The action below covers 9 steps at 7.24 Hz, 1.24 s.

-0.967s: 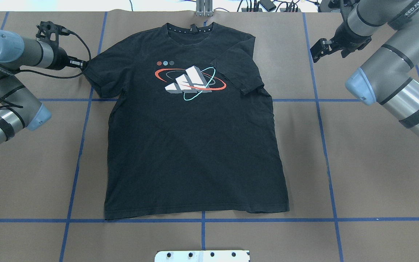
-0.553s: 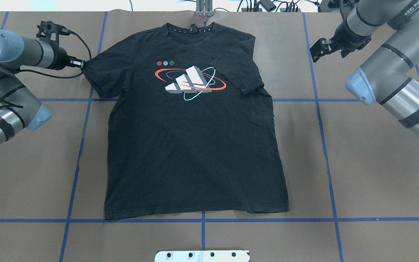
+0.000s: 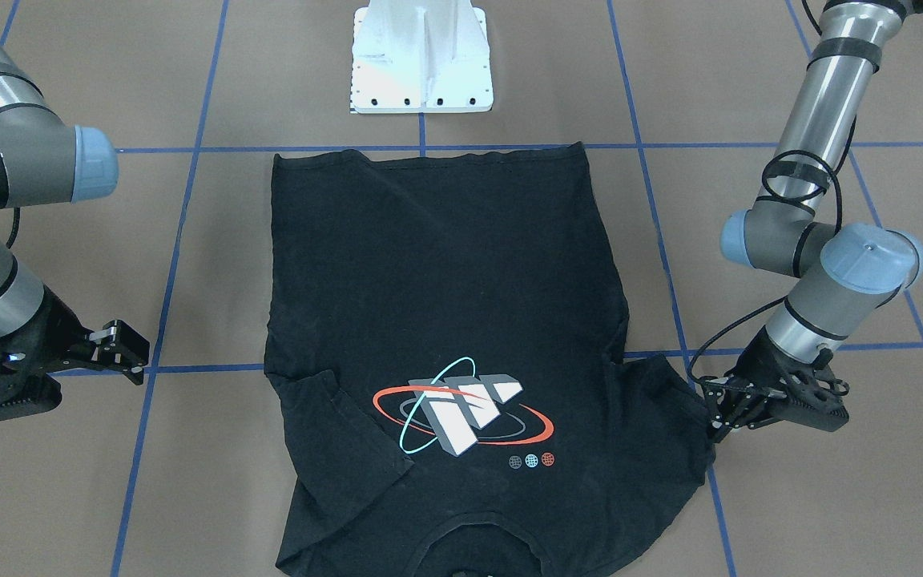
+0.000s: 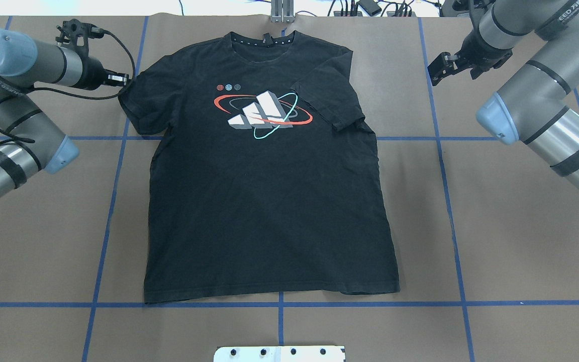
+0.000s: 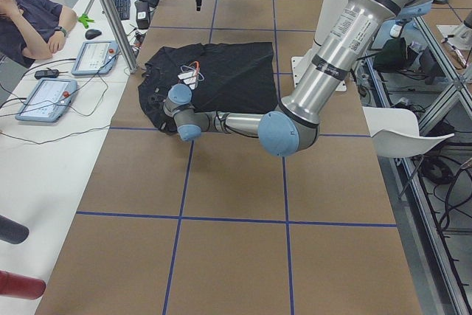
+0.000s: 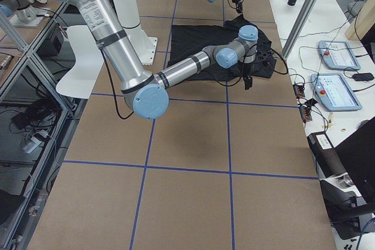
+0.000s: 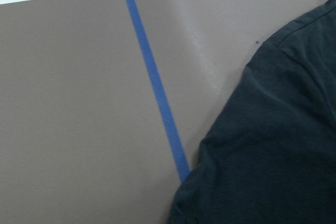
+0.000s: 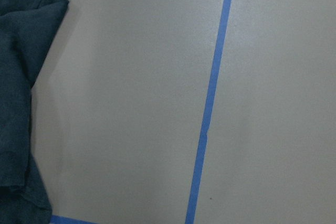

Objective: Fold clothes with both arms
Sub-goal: 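Fold the sleeve nearest the left gripper inward across the shirt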

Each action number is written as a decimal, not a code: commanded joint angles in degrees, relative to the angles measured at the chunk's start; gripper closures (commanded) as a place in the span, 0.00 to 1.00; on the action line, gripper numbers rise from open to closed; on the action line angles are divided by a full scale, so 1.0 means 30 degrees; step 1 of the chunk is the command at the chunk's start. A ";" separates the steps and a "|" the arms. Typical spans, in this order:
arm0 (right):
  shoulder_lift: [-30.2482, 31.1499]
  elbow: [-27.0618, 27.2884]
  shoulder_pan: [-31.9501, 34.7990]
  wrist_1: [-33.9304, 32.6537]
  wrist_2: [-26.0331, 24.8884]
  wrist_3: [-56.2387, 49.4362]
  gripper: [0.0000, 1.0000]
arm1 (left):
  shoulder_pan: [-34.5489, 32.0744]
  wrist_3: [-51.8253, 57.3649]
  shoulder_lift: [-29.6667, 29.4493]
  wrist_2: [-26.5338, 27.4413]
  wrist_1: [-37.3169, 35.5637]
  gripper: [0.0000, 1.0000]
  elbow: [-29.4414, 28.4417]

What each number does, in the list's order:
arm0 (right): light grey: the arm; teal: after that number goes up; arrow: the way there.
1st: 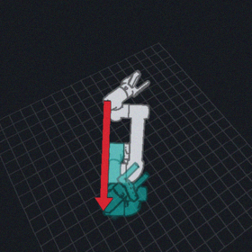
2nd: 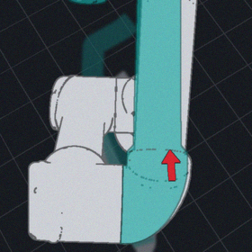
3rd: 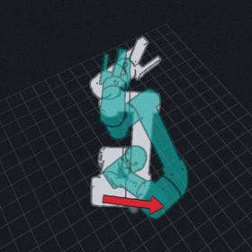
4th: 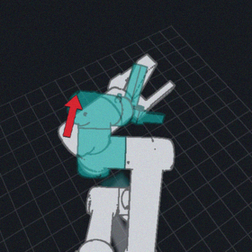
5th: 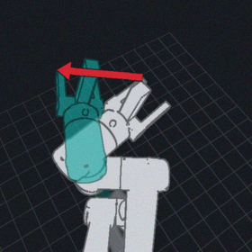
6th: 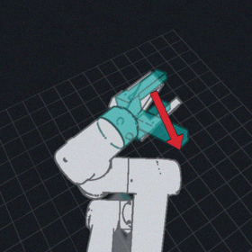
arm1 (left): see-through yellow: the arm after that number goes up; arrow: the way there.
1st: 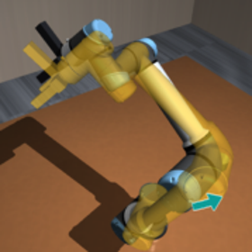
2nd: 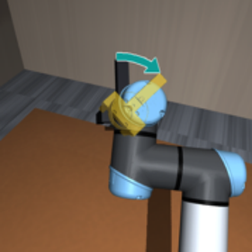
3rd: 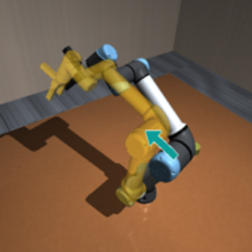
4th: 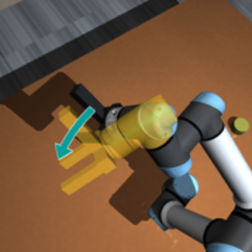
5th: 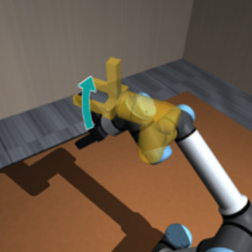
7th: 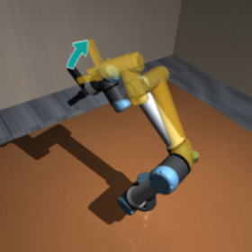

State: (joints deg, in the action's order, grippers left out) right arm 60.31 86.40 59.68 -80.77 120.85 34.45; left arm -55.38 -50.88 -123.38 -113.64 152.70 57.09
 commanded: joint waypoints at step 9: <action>-0.0066 -0.0088 -0.0059 0.0059 -0.0030 0.0147 0.00 | 0.3520 -0.8439 -0.6274 0.3193 -0.4143 1.00 -0.1686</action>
State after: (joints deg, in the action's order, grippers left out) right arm 60.12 86.14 59.52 -80.66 120.73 34.80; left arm -44.89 -75.74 -141.77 -104.30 140.20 52.42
